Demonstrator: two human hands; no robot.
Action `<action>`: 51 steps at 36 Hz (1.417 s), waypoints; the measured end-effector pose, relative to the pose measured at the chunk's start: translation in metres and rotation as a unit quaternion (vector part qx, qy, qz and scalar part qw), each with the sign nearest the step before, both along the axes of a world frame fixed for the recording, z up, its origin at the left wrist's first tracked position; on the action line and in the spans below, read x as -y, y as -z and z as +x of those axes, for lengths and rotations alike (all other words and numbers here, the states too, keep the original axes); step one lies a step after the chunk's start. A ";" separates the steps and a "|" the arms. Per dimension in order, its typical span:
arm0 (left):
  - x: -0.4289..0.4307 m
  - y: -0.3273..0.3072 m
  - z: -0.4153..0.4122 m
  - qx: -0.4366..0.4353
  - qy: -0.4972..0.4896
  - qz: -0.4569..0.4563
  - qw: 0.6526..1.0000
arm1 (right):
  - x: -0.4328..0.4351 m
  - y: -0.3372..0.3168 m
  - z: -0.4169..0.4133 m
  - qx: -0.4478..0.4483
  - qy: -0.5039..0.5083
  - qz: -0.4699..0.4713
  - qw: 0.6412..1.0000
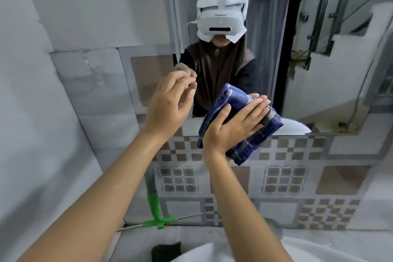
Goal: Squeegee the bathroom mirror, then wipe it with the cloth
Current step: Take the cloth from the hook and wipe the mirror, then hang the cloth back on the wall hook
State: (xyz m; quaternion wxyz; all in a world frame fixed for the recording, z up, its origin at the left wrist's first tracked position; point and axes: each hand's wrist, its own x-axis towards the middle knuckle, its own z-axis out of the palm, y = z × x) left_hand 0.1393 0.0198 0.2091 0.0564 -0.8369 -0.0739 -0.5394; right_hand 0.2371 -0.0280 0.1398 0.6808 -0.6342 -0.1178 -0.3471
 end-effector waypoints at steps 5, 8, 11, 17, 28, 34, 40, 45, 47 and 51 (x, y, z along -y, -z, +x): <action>-0.007 0.012 -0.023 -0.039 0.082 -0.122 0.988 | -0.033 0.002 -0.041 0.050 -0.035 -0.044 0.997; -0.010 0.015 -0.031 -0.014 0.105 -0.212 0.971 | -0.045 0.010 -0.054 0.071 -0.058 -0.072 0.993; -0.014 0.022 -0.037 -0.001 0.107 -0.291 0.951 | -0.048 0.018 -0.058 0.091 -0.066 -0.095 0.989; -0.014 0.026 -0.039 0.011 0.084 -0.303 0.949 | -0.037 0.025 -0.059 0.110 -0.099 -0.143 0.979; 0.001 0.015 -0.065 -0.050 0.071 -0.240 0.967 | 0.024 0.035 -0.080 0.142 -0.299 -0.116 0.937; 0.013 0.019 -0.109 -0.177 0.044 -0.197 0.963 | 0.052 0.037 -0.103 0.027 -0.477 -0.132 0.869; 0.022 0.021 -0.154 -0.269 0.012 -0.237 0.933 | 0.065 0.034 -0.118 -0.019 -0.555 -0.207 0.805; 0.037 0.024 -0.173 -0.292 0.002 -0.248 0.924 | 0.072 0.028 -0.136 0.000 -0.586 -0.253 0.770; 0.041 0.027 -0.180 -0.269 -0.003 -0.246 0.931 | 0.074 0.029 -0.145 -0.012 -0.613 -0.240 0.753; 0.046 0.034 -0.192 -0.201 -0.007 -0.262 0.944 | 0.081 0.028 -0.154 -0.006 -0.626 -0.238 0.743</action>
